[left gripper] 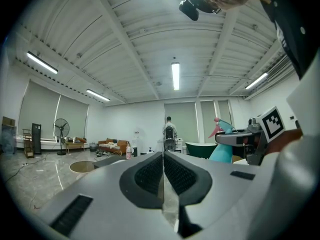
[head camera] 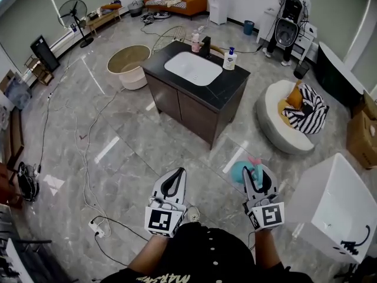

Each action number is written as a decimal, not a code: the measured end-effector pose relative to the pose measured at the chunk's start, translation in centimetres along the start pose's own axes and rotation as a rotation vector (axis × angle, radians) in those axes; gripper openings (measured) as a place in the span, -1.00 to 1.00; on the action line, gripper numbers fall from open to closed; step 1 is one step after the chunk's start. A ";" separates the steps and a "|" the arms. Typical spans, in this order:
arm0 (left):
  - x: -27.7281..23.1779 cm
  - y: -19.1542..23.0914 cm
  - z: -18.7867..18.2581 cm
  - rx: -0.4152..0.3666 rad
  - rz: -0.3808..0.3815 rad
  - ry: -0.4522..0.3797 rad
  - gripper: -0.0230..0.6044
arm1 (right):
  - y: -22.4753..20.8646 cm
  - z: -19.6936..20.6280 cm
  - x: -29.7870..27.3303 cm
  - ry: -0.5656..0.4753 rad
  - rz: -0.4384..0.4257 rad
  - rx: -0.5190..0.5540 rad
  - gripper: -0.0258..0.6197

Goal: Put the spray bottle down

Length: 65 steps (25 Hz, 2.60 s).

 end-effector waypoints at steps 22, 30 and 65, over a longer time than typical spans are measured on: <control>-12.5 8.7 0.3 0.002 0.033 0.039 -0.88 | -5.3 0.9 -14.1 -0.009 0.108 -0.021 -0.53; -22.1 11.2 -1.3 -0.003 0.014 0.051 -0.88 | -11.2 1.0 -23.1 -0.015 0.078 -0.012 -0.53; -52.0 18.1 -5.7 0.022 -0.007 0.083 -0.88 | -29.9 2.5 -48.5 0.049 0.027 -0.013 -0.53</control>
Point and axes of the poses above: the fingertips, and each gripper's own axes: x backward along the fingers, y to its left, z out of its underside, the point moved 10 cm from there along x, backward along the fingers, and after that the axes turned 7 degrees about y, right-handed, at the moved point
